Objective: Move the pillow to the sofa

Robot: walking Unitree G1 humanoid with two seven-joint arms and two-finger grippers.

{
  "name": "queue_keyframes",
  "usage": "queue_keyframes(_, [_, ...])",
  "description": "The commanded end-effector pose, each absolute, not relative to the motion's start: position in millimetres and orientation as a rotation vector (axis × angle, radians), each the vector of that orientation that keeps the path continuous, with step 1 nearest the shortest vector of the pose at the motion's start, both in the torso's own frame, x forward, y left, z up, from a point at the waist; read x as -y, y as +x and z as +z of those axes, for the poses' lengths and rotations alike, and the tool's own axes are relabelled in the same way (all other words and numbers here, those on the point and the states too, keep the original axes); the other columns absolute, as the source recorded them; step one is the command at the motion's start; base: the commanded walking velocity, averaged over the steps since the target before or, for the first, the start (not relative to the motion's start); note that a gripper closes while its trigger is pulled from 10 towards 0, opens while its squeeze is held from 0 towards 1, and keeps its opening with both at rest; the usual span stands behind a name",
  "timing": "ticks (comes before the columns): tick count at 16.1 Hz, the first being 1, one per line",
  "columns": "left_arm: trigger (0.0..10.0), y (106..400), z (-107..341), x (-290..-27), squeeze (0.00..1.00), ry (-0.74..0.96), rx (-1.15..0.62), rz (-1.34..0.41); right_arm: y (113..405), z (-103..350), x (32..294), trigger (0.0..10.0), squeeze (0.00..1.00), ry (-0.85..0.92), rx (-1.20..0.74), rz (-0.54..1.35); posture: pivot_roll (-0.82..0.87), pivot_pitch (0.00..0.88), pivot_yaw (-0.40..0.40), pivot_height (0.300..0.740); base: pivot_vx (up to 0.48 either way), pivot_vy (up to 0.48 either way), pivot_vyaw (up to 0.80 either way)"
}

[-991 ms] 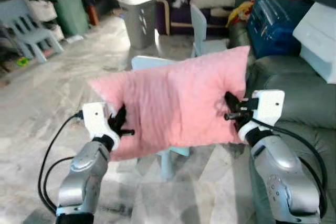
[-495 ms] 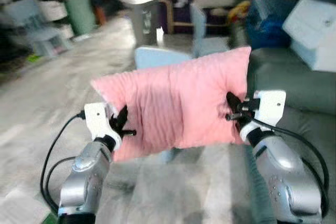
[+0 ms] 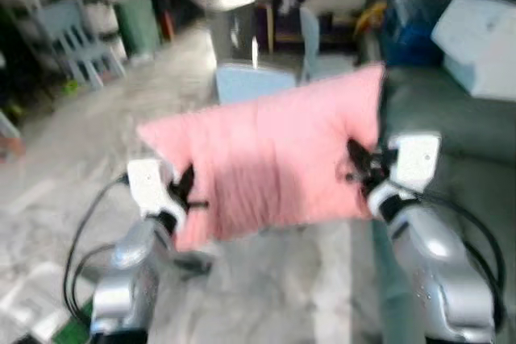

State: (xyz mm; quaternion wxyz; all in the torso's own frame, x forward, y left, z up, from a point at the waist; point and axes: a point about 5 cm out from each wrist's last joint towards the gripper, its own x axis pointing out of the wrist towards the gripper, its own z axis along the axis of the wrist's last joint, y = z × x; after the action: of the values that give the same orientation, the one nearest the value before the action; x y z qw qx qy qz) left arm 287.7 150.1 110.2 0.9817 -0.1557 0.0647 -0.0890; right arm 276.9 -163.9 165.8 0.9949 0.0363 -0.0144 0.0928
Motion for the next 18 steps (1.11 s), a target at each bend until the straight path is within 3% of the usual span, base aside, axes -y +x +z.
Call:
queue_keyframes(1, [10.0, 291.4, 117.3, -151.5, 0.00, -0.304, -0.106, -0.180, 278.2, 174.3, 162.4, 10.0, 0.00, 0.079, 0.068, 0.186, -0.19, 0.000, 0.053, 0.740, 0.000, 0.371, 0.00])
queue_keyframes(18, [10.0, 294.4, 117.0, -150.4, 0.00, -0.289, -0.118, -0.197, 279.9, 174.8, 160.3, 10.0, 0.00, 0.079, 0.074, 0.184, -0.20, 0.000, 0.063, 0.740, 0.000, 0.472, 0.00])
